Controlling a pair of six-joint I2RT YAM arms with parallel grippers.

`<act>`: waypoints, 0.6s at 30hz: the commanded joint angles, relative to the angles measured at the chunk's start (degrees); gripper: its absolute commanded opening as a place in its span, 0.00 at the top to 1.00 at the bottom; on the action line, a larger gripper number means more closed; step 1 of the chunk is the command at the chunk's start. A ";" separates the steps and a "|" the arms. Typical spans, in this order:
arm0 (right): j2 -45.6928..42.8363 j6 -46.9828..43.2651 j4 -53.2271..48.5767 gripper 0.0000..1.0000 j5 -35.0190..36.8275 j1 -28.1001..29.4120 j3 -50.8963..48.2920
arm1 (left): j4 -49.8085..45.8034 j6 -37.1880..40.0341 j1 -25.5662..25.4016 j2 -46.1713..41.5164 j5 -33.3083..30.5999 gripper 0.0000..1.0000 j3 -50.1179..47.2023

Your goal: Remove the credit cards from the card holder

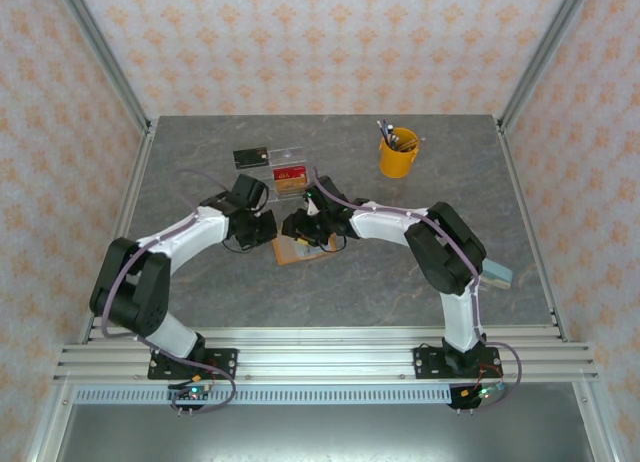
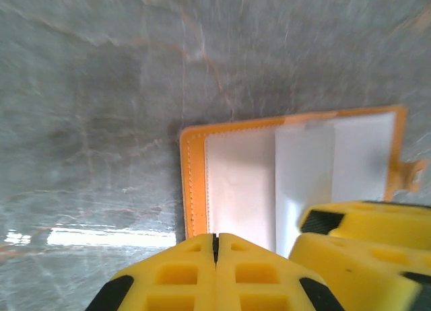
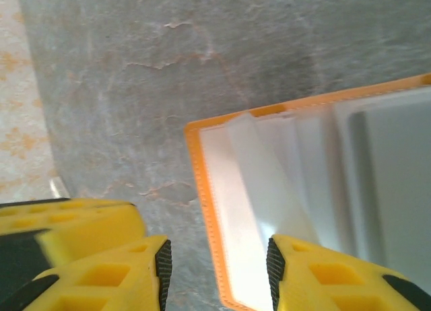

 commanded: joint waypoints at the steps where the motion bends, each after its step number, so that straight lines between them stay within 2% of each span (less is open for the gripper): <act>1: 1.45 1.68 3.98 0.56 -3.94 0.00 0.94 | -2.03 -1.30 2.51 -2.84 -4.28 0.96 -1.92; 6: 1.20 -1.34 2.20 0.57 -5.18 0.90 2.60 | -2.43 -1.46 4.23 -5.61 -4.25 0.95 -2.43; 8: -0.31 -3.01 -0.18 0.56 -3.05 0.97 2.62 | -2.93 -1.15 4.39 -6.29 -4.35 0.95 -2.03; 14: -7.87 -6.94 -11.93 0.57 13.68 0.24 -0.31 | -2.00 -0.04 4.09 -5.59 0.87 0.94 -1.27; 18: -10.60 -7.45 -17.29 0.57 20.84 0.04 -3.11 | -0.78 0.65 2.19 -3.61 5.25 0.94 -0.09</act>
